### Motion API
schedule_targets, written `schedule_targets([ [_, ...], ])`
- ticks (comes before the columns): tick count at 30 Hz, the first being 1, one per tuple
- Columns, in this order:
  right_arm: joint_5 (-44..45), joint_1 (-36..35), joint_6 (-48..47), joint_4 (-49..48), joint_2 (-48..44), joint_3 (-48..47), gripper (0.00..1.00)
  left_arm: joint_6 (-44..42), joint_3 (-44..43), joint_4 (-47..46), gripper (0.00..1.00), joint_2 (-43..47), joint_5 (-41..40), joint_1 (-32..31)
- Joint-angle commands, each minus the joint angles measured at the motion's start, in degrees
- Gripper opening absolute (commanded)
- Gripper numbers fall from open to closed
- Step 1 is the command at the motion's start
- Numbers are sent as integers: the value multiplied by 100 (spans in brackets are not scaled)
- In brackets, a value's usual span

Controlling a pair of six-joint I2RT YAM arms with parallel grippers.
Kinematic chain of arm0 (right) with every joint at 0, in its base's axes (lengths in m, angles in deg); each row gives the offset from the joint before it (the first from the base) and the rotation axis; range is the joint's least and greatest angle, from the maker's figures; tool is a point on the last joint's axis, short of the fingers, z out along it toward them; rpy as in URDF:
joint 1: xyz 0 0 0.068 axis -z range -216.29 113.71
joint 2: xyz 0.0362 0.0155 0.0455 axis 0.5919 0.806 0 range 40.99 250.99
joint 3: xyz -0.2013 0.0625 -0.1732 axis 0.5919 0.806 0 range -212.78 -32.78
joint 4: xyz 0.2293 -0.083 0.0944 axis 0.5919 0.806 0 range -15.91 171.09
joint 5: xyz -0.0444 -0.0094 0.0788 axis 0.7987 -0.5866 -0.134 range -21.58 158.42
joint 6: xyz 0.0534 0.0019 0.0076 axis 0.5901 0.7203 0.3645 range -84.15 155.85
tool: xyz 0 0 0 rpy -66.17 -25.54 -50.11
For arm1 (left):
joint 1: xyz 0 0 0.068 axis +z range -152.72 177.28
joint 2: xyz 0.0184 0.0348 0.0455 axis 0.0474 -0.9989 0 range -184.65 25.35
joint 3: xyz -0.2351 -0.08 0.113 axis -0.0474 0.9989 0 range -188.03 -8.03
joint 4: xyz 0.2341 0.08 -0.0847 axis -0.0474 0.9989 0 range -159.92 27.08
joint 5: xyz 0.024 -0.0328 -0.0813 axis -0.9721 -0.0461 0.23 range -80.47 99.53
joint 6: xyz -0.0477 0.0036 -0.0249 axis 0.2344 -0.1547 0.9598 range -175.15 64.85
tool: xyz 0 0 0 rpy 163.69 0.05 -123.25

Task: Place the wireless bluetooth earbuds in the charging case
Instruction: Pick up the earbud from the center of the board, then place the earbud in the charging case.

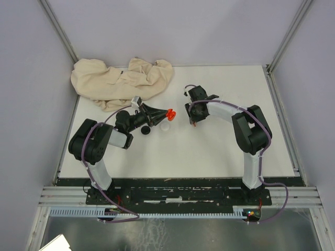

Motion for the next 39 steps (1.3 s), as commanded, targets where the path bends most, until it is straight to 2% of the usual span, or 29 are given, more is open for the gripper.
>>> schedule_targets([
  [1,-38,36,-9,-91,31,-147,39,-370,-114,-148,3,92,146,0],
  [5,-64,57,-9,-46,-6,-139,27,-374,-109,-127,3,113,145,-3],
  [7,-82,58,-9,-44,-48,-137,16,-378,-113,-119,3,115,141,-6],
  [9,-92,60,-4,-95,-140,-107,12,-394,-103,-96,3,118,131,-4],
  [14,-328,52,30,-1111,-1011,594,2,-440,-89,-59,3,45,76,-56],
  [20,-747,50,98,-3336,-2832,2114,1,-212,-76,-454,3,-230,66,-110],
  [25,-1235,-1,61,-4652,-3919,2951,2,-165,-164,-530,3,-366,75,-199],
  [31,-1320,-215,-306,-5665,-4353,3547,2,-133,-296,-503,3,-387,90,-319],
  [39,-1467,-565,-962,-6890,-4255,4153,2,68,-479,-631,3,-431,136,-457],
])
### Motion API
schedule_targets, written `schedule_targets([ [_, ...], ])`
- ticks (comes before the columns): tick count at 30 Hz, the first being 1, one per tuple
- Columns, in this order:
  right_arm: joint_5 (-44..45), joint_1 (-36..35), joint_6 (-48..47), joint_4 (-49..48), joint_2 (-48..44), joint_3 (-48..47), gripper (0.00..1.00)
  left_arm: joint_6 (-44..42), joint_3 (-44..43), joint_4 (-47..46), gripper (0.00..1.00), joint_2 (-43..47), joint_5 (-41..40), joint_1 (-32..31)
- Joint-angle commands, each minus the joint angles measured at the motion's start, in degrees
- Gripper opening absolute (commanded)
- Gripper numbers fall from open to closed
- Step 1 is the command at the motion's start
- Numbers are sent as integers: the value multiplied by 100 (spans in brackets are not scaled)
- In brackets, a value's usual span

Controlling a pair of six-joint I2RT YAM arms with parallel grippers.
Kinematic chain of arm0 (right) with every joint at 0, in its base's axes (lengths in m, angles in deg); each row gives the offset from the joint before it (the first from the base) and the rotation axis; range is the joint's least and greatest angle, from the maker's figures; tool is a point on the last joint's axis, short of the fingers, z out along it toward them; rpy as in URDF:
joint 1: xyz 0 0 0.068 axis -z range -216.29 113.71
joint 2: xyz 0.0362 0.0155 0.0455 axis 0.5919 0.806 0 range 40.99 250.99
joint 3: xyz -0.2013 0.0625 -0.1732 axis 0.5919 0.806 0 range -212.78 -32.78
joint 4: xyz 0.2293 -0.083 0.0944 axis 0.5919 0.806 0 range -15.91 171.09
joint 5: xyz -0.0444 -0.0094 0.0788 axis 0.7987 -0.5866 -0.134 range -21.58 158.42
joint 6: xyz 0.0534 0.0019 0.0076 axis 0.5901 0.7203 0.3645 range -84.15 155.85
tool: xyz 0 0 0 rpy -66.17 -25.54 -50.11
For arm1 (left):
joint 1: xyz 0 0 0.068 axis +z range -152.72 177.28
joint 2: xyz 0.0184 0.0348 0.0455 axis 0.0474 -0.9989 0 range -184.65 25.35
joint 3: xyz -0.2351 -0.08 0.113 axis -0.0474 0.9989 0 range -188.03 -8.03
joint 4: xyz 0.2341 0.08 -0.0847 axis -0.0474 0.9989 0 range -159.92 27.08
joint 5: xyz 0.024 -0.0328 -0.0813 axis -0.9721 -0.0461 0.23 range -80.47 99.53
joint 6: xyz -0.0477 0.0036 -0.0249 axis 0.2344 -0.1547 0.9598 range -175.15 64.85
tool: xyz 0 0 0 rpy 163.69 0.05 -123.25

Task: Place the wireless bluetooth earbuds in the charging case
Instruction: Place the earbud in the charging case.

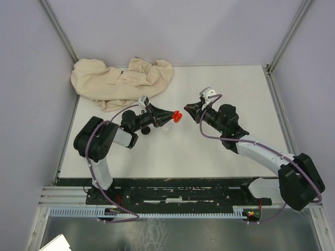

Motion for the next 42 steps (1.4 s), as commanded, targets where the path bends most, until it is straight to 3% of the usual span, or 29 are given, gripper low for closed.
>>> schedule_targets([
  [1,-154,-205,-509,-1211,41,197,2,61,-222,-476,3,-95,139,-74],
  [19,-203,-437,-713,-1165,401,166,2,315,-323,-632,3,-69,155,-153],
  [42,-268,-458,-742,-1051,214,423,2,382,-437,-655,3,-86,123,-157],
])
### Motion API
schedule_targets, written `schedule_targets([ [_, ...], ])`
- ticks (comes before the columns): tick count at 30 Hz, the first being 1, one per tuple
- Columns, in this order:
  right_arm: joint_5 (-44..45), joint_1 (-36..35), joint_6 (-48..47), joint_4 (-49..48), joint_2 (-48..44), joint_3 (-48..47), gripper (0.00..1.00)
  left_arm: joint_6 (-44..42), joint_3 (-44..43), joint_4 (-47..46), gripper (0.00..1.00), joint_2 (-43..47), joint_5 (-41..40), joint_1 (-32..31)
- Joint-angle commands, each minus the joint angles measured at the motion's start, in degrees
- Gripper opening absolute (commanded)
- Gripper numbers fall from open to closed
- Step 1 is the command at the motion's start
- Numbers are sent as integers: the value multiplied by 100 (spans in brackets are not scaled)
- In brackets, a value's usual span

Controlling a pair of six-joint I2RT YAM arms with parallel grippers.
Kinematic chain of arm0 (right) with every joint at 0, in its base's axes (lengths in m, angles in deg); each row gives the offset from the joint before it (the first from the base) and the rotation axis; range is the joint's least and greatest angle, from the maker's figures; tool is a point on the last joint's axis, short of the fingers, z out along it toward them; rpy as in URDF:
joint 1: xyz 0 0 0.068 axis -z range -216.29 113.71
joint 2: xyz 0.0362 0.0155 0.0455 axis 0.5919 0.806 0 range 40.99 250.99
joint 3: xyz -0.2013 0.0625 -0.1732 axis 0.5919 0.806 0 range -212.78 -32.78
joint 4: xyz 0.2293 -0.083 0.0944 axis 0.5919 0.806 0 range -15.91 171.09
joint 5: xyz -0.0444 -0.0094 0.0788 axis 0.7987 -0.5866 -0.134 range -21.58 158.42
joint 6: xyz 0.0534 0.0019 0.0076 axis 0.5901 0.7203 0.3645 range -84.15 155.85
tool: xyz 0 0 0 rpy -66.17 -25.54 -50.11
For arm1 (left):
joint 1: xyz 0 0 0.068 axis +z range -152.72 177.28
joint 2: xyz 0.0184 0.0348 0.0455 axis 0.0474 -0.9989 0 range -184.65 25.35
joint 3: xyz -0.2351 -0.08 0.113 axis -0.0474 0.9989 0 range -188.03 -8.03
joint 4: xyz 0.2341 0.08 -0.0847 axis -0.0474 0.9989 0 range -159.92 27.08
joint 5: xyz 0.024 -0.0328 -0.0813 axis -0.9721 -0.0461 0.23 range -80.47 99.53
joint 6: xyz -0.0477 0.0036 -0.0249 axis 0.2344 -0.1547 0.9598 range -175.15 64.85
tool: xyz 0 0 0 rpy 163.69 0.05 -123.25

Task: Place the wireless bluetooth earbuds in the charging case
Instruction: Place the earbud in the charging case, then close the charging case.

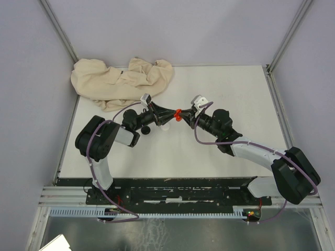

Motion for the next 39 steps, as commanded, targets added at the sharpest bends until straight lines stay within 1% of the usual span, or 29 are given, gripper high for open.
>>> schedule_targets([
  [1,-45,-37,-55,-200,-208,55,1,161,-208,-393,3,-1,88,-21],
  [4,6,-36,-42,-146,-246,63,2,155,-228,-387,3,-7,80,-17],
  [5,57,-39,-15,-98,-253,48,5,160,-236,-389,3,-5,79,-18],
  [6,107,-33,2,-23,-263,21,15,161,-236,-387,3,-9,75,-19],
  [9,196,-38,122,42,-321,-36,33,152,-232,-391,3,-23,77,-20],
  [11,190,-40,174,-30,-345,-27,41,139,-221,-379,3,-27,73,-18],
  [13,202,-41,242,-117,-360,-24,46,126,-213,-381,3,-36,72,-16],
  [17,368,-36,606,-612,-564,58,51,110,-176,-395,3,-77,47,-16],
  [19,602,-29,719,-694,-745,80,54,104,-139,-400,3,-100,-20,-7],
  [21,1039,-31,752,-306,-919,-40,56,176,-76,-493,3,-129,-174,-11],
  [23,1788,-38,789,675,-1056,-340,56,299,-14,-589,3,-165,-384,3],
  [25,2538,-50,685,1644,-1079,-631,59,420,66,-664,3,-168,-702,0],
  [27,3020,-79,432,1989,-1047,-656,68,528,142,-652,3,-140,-1036,-1],
  [29,3221,-122,229,2169,-971,-607,76,645,211,-634,3,-99,-1402,-11],
  [31,3402,-197,141,2299,-788,-605,79,760,288,-574,3,-26,-1757,-20],
  [33,3487,-323,29,2163,-578,-532,89,836,402,-359,3,114,-2139,-48],
  [34,3478,-377,-28,1950,-508,-453,92,838,418,-285,3,194,-2265,-62],
  [35,3465,-437,-107,1714,-412,-384,95,833,442,-146,3,281,-2393,-91],
  [39,3410,-720,-287,847,51,-237,97,795,525,412,3,594,-2842,-254],
])
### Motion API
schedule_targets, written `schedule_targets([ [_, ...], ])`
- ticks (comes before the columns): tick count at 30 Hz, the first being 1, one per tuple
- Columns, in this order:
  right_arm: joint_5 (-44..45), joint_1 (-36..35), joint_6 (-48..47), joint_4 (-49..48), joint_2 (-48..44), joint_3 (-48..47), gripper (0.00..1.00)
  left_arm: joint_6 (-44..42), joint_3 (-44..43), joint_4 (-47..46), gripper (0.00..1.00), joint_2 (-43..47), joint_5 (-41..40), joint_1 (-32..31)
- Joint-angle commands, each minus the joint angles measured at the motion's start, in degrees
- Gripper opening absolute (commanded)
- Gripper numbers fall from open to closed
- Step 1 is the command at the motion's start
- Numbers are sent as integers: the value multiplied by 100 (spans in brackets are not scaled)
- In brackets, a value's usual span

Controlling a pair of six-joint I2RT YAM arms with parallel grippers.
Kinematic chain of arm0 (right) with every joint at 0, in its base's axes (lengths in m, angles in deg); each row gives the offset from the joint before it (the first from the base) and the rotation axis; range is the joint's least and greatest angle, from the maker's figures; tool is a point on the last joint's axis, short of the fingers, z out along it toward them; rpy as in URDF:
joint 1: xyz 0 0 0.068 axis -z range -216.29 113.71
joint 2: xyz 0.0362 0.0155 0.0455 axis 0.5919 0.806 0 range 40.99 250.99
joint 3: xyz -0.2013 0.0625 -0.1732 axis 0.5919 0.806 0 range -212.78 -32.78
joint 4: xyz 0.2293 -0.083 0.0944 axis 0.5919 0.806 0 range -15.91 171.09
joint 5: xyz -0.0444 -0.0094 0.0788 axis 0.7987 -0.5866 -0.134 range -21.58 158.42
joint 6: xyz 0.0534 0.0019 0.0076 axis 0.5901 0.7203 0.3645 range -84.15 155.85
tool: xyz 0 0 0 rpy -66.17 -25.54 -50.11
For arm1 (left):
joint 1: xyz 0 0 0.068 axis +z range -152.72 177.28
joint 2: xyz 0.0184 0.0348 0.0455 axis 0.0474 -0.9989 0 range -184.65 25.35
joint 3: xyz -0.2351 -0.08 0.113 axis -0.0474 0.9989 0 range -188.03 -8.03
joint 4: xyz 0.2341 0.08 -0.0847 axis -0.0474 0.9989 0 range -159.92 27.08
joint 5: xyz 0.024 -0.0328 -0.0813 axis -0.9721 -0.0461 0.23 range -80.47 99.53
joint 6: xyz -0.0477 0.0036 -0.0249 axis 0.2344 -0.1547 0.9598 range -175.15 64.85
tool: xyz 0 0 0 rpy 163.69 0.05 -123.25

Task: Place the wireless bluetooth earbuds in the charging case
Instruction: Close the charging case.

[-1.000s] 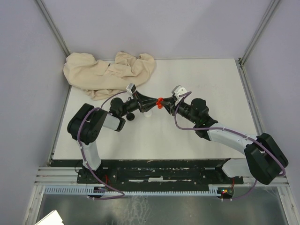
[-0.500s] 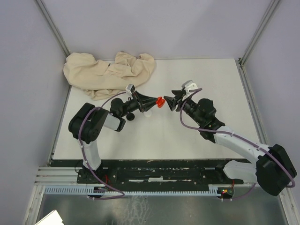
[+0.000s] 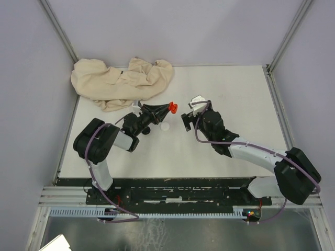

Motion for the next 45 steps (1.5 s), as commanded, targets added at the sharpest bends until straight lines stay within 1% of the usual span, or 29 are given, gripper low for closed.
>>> schedule_targets([
  [1,199,-307,-327,-1112,433,100,98,209,90,381,3,575,-854,-203],
  [3,283,-420,-343,-1341,667,43,100,285,146,484,3,660,-1051,-264],
  [5,310,-493,-360,-1528,921,-47,100,335,171,541,3,692,-1116,-312],
  [9,389,-605,-372,-1552,1335,-428,100,420,211,582,3,686,-1157,-396],
  [14,496,-670,-390,-1644,1664,-732,100,495,259,467,3,583,-1123,-466],
  [21,724,-680,-425,-1744,1967,-921,100,624,343,232,3,436,-1022,-487],
  [31,1048,-680,-796,-1820,1813,-775,100,624,386,164,3,355,-894,-487],
  [45,1213,-680,-1111,-1444,1304,-581,100,606,353,46,3,118,-863,-488],
])
